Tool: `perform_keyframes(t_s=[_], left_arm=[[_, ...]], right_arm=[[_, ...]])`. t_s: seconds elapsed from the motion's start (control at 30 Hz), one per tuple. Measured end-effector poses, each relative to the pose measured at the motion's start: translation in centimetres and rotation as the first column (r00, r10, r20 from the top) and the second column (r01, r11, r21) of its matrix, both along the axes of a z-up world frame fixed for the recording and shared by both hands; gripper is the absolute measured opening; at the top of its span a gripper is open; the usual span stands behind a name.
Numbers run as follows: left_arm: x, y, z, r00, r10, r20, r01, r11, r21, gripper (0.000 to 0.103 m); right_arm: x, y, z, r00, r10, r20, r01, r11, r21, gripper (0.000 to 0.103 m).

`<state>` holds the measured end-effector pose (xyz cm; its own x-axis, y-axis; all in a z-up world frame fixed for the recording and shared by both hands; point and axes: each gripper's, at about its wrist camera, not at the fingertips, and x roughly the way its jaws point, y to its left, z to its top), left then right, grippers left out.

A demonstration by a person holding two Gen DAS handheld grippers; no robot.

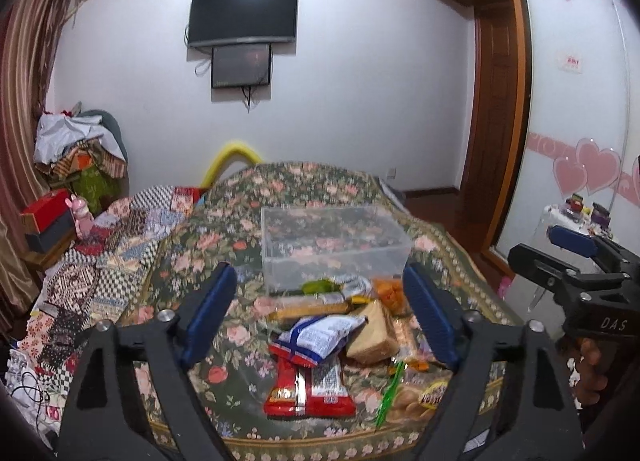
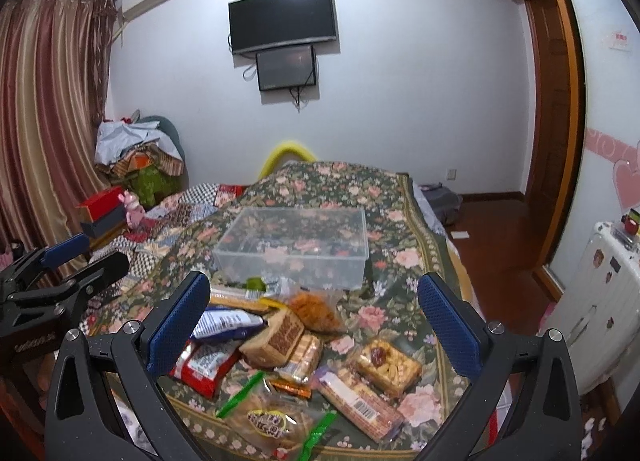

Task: Organize snacks
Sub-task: 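Grasp red chip bag with left tool while right tool grasps green-topped cookie bag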

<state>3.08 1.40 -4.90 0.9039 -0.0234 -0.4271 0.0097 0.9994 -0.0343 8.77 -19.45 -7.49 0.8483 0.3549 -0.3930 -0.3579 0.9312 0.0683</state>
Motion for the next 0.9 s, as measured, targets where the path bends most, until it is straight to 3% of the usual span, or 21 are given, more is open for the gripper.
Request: perform_keyframes(t_s=[0.13, 0.2, 0.27, 0.47, 0.9], left_arm=[[1.0, 0.7, -1.7, 0.997, -0.011, -0.082, 0.009, 1.0, -0.022, 0.071], [1.6, 1.1, -2.8, 0.991, -0.016, -0.13, 0.012, 0.999, -0.031, 0.062], [2.0, 1.5, -3.8, 0.985, -0.023, -0.169, 0.017, 0.999, -0.041, 0.059], [2.9, 1.7, -6.7, 0.968, -0.034, -0.248, 0.028, 0.999, -0.028, 0.059], [5.0, 1.8, -12.2, 0.906, -0.058, -0.42, 0.035, 0.997, -0.061, 0.061]], right_arm=[[0.2, 0.3, -1.3, 0.999, 0.027, -0.046, -0.028, 0.999, -0.032, 0.103], [0.3, 0.7, -2.1, 0.997, 0.038, -0.072, -0.042, 0.997, -0.057, 0.099], [0.7, 1.0, -3.3, 0.991, 0.061, -0.119, -0.071, 0.994, -0.078, 0.094], [1.6, 1.9, -6.8, 0.956, 0.12, -0.267, -0.152, 0.983, -0.104, 0.09], [2.4, 4.2, -11.9, 0.88, 0.16, -0.446, -0.231, 0.967, -0.109, 0.092]])
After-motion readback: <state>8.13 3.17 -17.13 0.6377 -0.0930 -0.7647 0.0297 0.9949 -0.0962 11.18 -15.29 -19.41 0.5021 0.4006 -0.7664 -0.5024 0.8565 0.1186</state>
